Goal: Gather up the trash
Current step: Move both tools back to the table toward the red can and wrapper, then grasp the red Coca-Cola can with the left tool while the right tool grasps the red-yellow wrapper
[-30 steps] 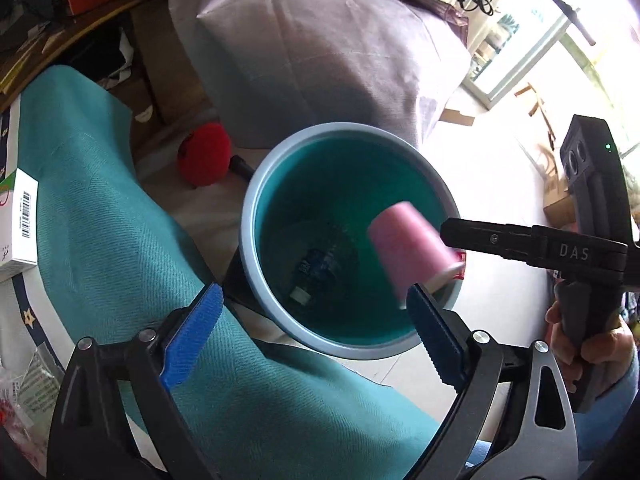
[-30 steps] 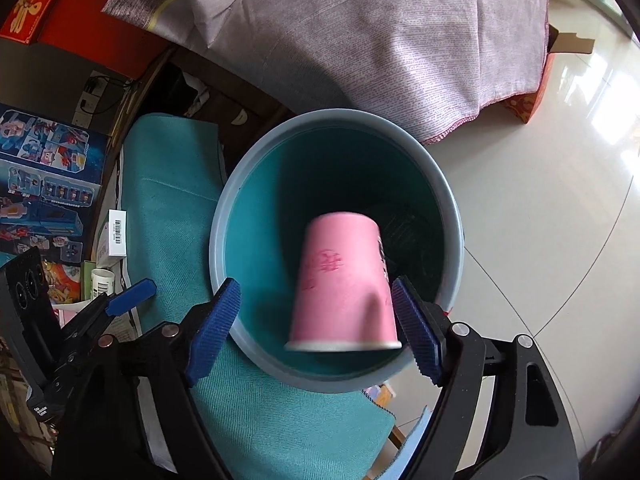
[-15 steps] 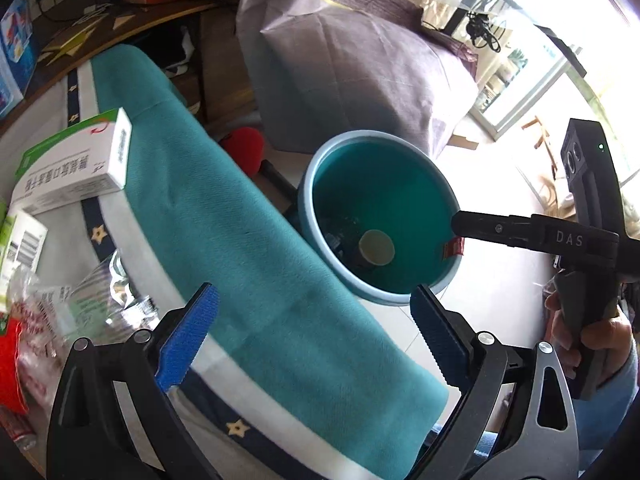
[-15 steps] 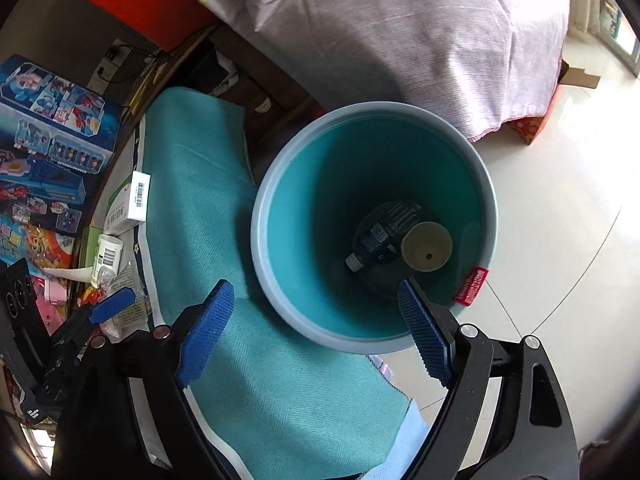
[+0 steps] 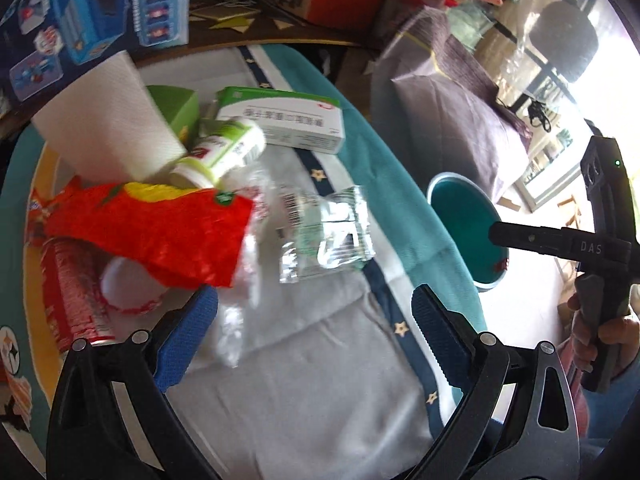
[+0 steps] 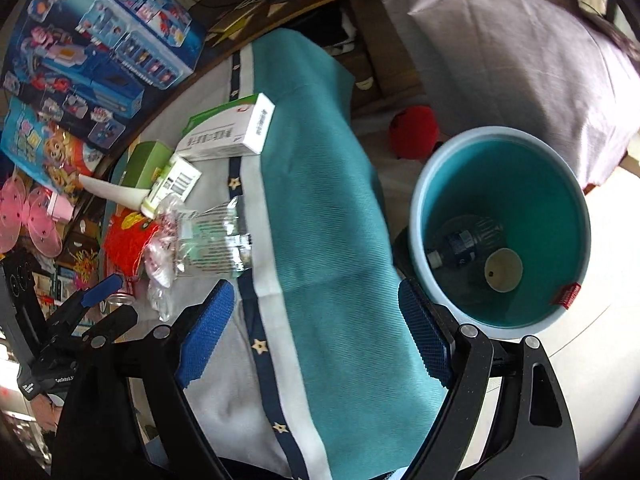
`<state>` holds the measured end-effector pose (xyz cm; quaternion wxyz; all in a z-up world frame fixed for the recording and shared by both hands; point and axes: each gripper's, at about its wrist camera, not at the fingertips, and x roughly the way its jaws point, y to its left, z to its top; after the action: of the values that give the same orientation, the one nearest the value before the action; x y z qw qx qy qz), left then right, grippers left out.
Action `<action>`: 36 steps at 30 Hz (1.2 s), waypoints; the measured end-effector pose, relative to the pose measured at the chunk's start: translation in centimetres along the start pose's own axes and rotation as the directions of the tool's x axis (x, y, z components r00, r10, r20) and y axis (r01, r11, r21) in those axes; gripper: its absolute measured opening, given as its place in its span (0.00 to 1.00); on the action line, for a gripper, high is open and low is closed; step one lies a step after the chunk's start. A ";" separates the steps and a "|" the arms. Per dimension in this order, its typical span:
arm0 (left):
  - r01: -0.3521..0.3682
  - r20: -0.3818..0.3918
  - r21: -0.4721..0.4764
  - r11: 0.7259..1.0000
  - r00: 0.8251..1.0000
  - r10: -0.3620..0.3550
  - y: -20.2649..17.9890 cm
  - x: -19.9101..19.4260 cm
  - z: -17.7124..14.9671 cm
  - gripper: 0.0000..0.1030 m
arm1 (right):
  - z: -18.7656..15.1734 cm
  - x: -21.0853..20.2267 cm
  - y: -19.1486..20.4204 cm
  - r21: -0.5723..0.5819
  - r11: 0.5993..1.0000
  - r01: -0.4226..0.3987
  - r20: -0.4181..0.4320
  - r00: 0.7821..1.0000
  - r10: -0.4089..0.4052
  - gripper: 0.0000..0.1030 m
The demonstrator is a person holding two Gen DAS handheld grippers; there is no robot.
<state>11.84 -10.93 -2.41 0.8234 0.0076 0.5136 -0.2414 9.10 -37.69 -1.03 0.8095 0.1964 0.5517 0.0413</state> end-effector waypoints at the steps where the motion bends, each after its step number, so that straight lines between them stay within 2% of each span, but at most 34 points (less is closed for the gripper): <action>1: -0.012 0.012 -0.029 0.999 1.000 0.013 1.7 -0.8 -0.4 0.95 | 0.3 0.3 1.4 -0.028 1.000 0.001 -0.009 1.000 -0.001 0.78; 5: -0.040 0.048 -0.127 0.991 0.998 0.047 6.4 -2.8 -1.4 0.95 | 1.1 1.4 6.7 -0.143 0.990 0.003 -0.041 0.999 -0.009 0.78; 9: -0.085 0.063 -0.230 0.970 0.993 0.102 11.6 -4.1 -2.6 0.95 | 1.7 2.7 11.3 -0.251 0.968 -0.005 -0.072 0.997 -0.013 0.78; 14: -0.127 0.031 -0.313 0.941 0.989 0.144 15.5 -3.4 -3.5 0.95 | 2.0 4.4 15.5 -0.318 0.948 -0.033 -0.102 0.995 0.000 0.78; 18: -0.132 -0.001 -0.352 0.927 0.990 0.140 17.5 -2.1 -3.4 0.95 | 2.3 6.0 18.1 -0.367 0.930 -0.020 -0.133 0.991 -0.032 0.78; 21: -0.124 -0.015 -0.355 0.927 0.992 0.127 18.1 -0.9 -3.1 0.95 | 2.8 7.0 19.9 -0.399 0.917 -0.018 -0.150 0.988 -0.046 0.78; 22: -0.118 -0.016 -0.352 0.928 0.993 0.121 18.2 -0.6 -3.1 0.94 | 2.8 7.3 20.4 -0.411 0.912 -0.020 -0.156 0.987 -0.048 0.78; 25: -0.083 -0.022 -0.352 0.932 0.996 0.081 18.4 0.0 -3.2 0.58 | 3.0 8.4 22.6 -0.457 0.889 -0.030 -0.177 0.982 -0.058 0.78; 29: -0.076 -0.010 -0.342 0.937 0.997 0.078 18.4 -0.8 -4.2 0.58 | 3.0 10.3 25.5 -0.523 0.852 -0.037 -0.200 0.976 -0.081 0.79; 36: -0.050 0.001 -0.375 0.926 0.999 0.054 20.0 -2.2 -5.5 0.59 | 3.2 14.2 28.7 -0.617 0.787 -0.014 -0.225 0.961 -0.158 0.81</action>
<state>14.50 8.99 -7.81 0.8186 -0.1375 0.5452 -0.1170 21.78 -8.13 -2.01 0.7492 -0.1054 0.6184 0.2126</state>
